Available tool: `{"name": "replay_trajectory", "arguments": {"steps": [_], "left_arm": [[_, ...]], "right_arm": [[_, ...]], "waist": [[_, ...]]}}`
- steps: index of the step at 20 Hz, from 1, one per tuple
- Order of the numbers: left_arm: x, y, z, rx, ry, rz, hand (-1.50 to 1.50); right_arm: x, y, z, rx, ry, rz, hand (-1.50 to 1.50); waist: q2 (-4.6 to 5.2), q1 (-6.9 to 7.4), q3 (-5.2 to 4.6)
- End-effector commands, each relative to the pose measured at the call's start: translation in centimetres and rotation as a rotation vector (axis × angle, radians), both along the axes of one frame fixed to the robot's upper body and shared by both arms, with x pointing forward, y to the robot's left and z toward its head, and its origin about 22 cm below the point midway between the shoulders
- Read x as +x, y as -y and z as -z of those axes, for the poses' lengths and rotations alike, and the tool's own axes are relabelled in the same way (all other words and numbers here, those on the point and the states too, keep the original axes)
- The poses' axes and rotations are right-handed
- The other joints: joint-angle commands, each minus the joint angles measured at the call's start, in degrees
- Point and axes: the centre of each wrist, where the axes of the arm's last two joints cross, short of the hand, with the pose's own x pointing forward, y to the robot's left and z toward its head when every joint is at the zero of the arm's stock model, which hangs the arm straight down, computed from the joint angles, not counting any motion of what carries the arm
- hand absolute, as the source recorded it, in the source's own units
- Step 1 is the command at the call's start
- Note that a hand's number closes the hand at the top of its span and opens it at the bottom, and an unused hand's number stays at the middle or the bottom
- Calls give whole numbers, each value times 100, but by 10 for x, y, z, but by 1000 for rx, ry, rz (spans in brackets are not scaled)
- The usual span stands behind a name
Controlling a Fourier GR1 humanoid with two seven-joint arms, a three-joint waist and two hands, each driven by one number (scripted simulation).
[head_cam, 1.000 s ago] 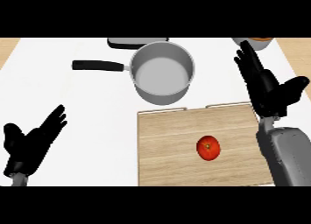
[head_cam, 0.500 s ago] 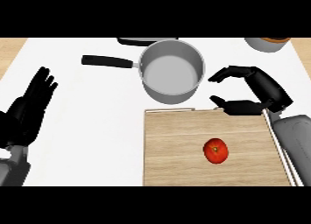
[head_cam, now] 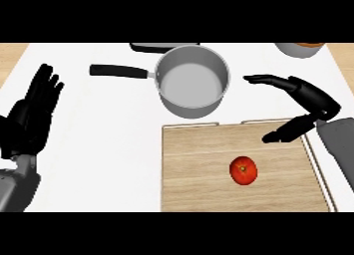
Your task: Pick the tomato from the tray and place it in the pot
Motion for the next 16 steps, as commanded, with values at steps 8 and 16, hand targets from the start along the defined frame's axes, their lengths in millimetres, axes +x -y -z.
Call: {"name": "replay_trajectory", "arguments": {"steps": [8,16], "left_arm": [[-5,9,7,2,1,-32,0],[-9,-10,-2,-4,-13,-21,0]], "right_arm": [[-6,-50,-51,-616,-82,-267,-150],[-46,-112,-43,-917,-74,-338,-150]], "waist": [[-70,-115,-17],[-70,-142,-13]]}}
